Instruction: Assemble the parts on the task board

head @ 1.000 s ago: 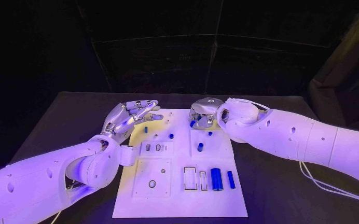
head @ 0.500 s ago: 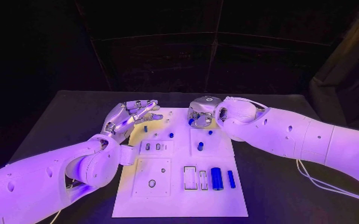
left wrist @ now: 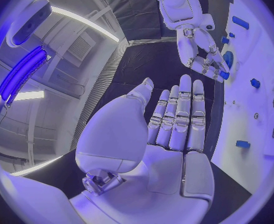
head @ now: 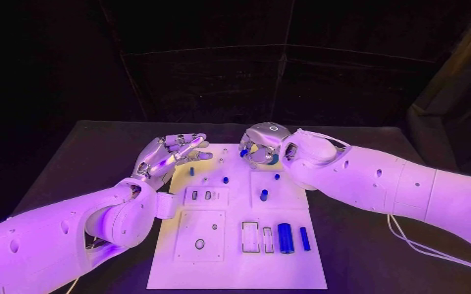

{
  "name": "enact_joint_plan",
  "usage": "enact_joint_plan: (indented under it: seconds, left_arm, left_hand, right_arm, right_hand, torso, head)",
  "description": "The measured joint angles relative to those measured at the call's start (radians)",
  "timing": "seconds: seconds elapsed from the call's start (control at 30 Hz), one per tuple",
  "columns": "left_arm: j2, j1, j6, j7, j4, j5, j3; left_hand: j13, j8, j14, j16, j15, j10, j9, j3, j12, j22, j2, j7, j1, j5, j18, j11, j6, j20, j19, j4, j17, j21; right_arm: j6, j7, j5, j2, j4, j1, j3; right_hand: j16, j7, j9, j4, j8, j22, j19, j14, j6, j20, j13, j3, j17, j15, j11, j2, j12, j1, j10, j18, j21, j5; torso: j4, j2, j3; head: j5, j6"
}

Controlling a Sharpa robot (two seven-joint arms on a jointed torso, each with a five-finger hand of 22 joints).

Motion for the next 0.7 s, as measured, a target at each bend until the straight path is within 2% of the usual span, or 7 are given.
enact_joint_plan:
  seconds: [0.2, 0.3, 0.5, 0.7]
  left_arm:
    - [0.002, 0.001, 0.003, -0.002, -0.005, 0.003, 0.0]
    - [0.002, 0.003, 0.004, -0.003, -0.006, 0.006, 0.0]
    - [0.002, 0.009, 0.006, -0.004, -0.003, 0.012, 0.0]
    - [0.002, 0.013, 0.007, -0.006, -0.003, 0.015, 0.0]
  left_hand:
    - [0.0, -0.001, 0.0, 0.0, 0.0, 0.0, 0.0, 0.0, 0.0, 0.0, 0.0, 0.0, 0.0, 0.0, 0.0, 0.0, 0.0, 0.0, 0.0, 0.0, 0.0, -0.001]
    - [0.0, -0.001, 0.0, 0.0, 0.0, 0.0, 0.0, 0.0, 0.0, 0.0, 0.0, 0.0, 0.0, 0.0, 0.0, 0.0, 0.0, 0.0, 0.0, 0.0, 0.0, -0.001]
    - [0.0, -0.001, 0.0, 0.0, 0.0, 0.0, 0.0, 0.0, -0.004, 0.0, 0.0, 0.0, 0.0, 0.0, 0.0, 0.0, 0.0, 0.0, 0.0, 0.0, 0.0, -0.001]
    - [0.0, -0.001, 0.0, 0.0, 0.0, 0.0, 0.0, 0.0, -0.003, 0.0, 0.0, 0.0, 0.0, 0.0, 0.0, 0.0, 0.0, 0.0, 0.0, 0.0, 0.0, -0.001]
  right_arm:
    - [-0.033, -0.018, 0.006, 0.057, -0.053, 0.001, 0.001]
    - [-0.041, -0.026, 0.007, 0.085, -0.08, 0.004, 0.001]
    - [-0.047, -0.037, 0.009, 0.135, -0.132, 0.01, 0.001]
    - [-0.047, -0.043, 0.009, 0.162, -0.162, 0.012, 0.002]
  right_hand:
    - [0.0, 0.0, 0.0, 0.004, 0.0, 0.0, -0.003, 0.0, 0.0, 0.003, 0.0, 0.012, -0.001, 0.0, 0.004, -0.005, 0.0, -0.005, -0.004, 0.0, 0.004, -0.005]
    - [0.006, 0.0, 0.0, 0.008, -0.001, 0.001, -0.003, 0.0, 0.0, 0.003, 0.0, 0.016, 0.0, 0.0, 0.004, -0.005, 0.0, -0.005, -0.004, 0.0, 0.004, -0.005]
    - [0.012, 0.004, -0.001, 0.016, -0.001, 0.004, -0.007, 0.0, -0.004, 0.007, -0.001, 0.03, 0.003, 0.0, 0.011, -0.014, 0.0, -0.014, -0.011, 0.0, 0.009, -0.006]
    - [0.012, 0.004, -0.001, 0.02, -0.003, 0.005, -0.007, 0.0, -0.005, 0.007, -0.001, 0.034, 0.004, 0.0, 0.007, -0.014, 0.0, -0.014, -0.015, 0.0, 0.015, -0.006]
  torso:
    - [0.0035, 0.004, -0.0011]
    - [0.0066, 0.006, -0.0024]
    - [0.0113, 0.015, -0.006]
    - [0.0148, 0.022, -0.0084]
  head:
    - [0.001, 0.002]
    - [-0.004, 0.003]
    - [-0.007, 0.009]
    - [-0.007, 0.012]
